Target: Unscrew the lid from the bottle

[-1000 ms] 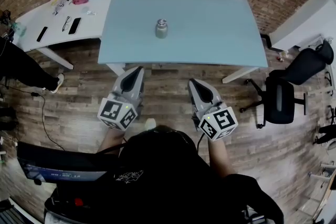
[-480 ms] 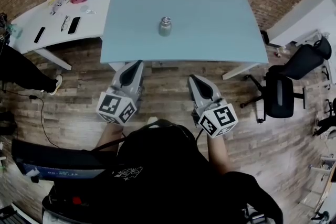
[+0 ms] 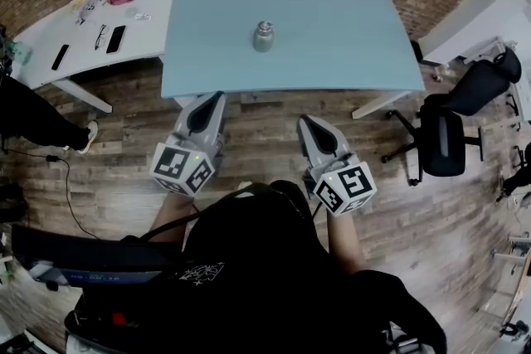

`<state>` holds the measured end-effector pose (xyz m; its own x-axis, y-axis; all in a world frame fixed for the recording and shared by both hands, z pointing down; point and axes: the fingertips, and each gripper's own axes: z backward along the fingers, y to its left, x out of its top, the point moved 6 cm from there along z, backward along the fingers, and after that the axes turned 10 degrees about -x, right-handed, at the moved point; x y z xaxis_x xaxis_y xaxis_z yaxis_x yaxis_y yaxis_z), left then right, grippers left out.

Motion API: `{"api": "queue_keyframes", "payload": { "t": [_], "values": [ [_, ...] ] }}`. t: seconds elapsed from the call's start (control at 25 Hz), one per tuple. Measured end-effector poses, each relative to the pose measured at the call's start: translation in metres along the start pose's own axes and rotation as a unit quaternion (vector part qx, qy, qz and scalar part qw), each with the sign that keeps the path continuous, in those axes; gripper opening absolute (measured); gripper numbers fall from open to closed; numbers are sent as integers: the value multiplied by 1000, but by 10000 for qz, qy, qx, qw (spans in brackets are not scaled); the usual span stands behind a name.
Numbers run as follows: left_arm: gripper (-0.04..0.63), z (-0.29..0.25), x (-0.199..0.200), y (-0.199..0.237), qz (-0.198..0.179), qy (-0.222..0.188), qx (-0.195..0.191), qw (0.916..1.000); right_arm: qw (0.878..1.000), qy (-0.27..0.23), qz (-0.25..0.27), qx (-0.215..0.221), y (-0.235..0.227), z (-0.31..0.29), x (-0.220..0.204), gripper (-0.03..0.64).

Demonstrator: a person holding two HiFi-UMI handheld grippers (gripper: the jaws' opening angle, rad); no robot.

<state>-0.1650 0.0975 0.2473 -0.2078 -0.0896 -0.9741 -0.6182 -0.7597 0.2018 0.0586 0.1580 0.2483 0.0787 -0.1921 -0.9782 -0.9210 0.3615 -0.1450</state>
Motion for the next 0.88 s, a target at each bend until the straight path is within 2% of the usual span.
{"api": "queue_keyframes", "payload": {
  "t": [0.36,0.88],
  "values": [
    [0,7,-9,5,154,17,-4,9999,9998,95,14,-174,-3,1,-1,2],
    [0,-15,-13,20,190,159,57,9997,9996,224,-48,-146,-26,-21,-2,2]
  ]
}}
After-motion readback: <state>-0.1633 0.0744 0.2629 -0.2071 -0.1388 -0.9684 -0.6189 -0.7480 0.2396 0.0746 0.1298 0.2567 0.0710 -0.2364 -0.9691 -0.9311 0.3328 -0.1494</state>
